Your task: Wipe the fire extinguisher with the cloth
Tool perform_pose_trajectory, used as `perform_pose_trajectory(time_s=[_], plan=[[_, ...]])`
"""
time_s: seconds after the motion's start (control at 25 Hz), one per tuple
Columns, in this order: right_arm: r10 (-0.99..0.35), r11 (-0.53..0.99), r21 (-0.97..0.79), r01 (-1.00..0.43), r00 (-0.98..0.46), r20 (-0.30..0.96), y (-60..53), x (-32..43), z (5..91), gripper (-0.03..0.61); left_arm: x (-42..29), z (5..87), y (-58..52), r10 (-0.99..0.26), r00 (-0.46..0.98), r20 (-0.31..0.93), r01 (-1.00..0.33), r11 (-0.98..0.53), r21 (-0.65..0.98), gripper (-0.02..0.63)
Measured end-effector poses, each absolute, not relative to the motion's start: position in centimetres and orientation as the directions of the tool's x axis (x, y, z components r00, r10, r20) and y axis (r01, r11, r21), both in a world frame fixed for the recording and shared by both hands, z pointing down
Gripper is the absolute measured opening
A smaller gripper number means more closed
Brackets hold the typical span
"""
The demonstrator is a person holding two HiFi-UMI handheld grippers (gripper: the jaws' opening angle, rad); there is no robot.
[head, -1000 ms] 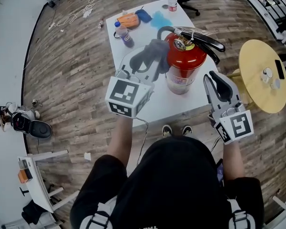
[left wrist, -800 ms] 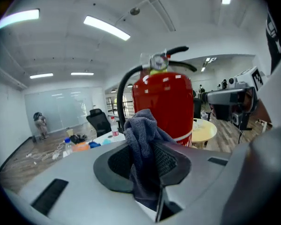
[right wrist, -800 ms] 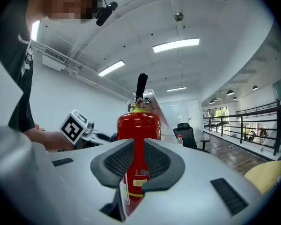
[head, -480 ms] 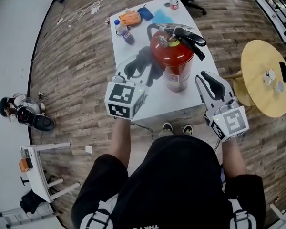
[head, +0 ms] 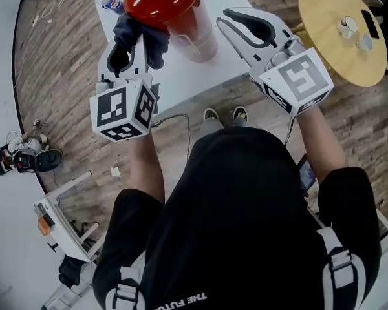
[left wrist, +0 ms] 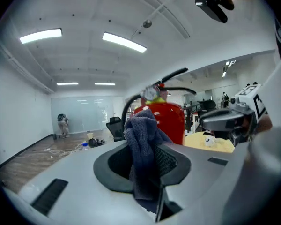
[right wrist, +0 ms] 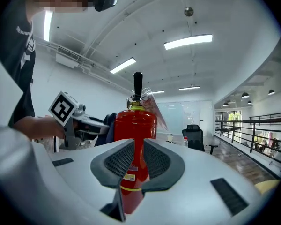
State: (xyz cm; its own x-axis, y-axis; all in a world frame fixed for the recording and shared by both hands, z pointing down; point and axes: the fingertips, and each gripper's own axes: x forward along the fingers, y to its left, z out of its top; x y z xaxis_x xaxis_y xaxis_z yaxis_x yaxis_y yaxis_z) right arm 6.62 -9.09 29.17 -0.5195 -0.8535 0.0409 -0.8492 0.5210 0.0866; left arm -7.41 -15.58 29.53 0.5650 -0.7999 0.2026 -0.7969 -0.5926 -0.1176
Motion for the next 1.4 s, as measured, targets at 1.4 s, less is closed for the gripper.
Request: perform_pose_trajectory(time_s=[1.4], plan=[[-0.913,0.407,0.035,-0.913,-0.405,0.043,-4.6,12.0,32.0,0.017,2.8,55.9,-10.1,-0.687,0.516,0.512,-0.835,-0.537,0.121,0.1]])
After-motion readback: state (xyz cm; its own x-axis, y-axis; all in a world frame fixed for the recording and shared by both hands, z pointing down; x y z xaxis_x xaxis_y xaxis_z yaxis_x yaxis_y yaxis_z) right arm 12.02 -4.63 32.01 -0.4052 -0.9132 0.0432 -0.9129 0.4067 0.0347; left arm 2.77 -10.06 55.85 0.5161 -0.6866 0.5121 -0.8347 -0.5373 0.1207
